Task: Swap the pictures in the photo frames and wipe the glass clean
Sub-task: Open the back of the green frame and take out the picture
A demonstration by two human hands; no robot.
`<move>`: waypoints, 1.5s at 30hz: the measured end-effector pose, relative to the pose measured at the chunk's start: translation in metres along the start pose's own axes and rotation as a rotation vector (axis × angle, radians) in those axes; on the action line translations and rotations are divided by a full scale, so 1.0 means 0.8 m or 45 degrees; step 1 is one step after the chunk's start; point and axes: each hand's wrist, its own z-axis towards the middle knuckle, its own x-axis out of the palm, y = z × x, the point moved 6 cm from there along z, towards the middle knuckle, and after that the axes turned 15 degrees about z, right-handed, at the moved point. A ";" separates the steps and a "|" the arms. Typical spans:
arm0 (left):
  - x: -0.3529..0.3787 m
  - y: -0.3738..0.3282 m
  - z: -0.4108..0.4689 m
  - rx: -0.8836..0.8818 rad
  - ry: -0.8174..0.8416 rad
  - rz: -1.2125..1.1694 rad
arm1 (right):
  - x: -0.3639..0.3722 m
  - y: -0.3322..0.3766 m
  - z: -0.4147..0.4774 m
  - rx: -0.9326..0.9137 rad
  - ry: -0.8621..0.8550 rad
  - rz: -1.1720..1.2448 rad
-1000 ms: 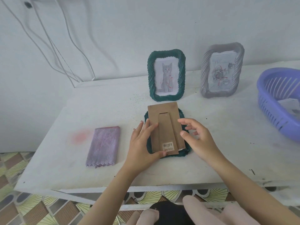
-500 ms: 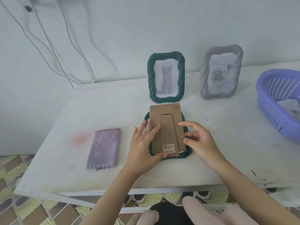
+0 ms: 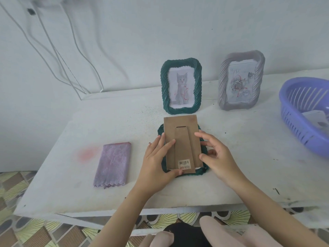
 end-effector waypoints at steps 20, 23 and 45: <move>-0.026 0.015 0.020 -0.344 0.116 -0.724 | 0.002 -0.004 0.005 -0.024 0.021 -0.032; -0.042 0.032 0.028 -0.409 0.092 -0.852 | -0.004 0.000 0.001 -0.134 -0.085 -0.406; -0.084 0.178 0.083 -0.654 0.165 0.049 | 0.011 0.007 0.000 -0.201 -0.189 -1.084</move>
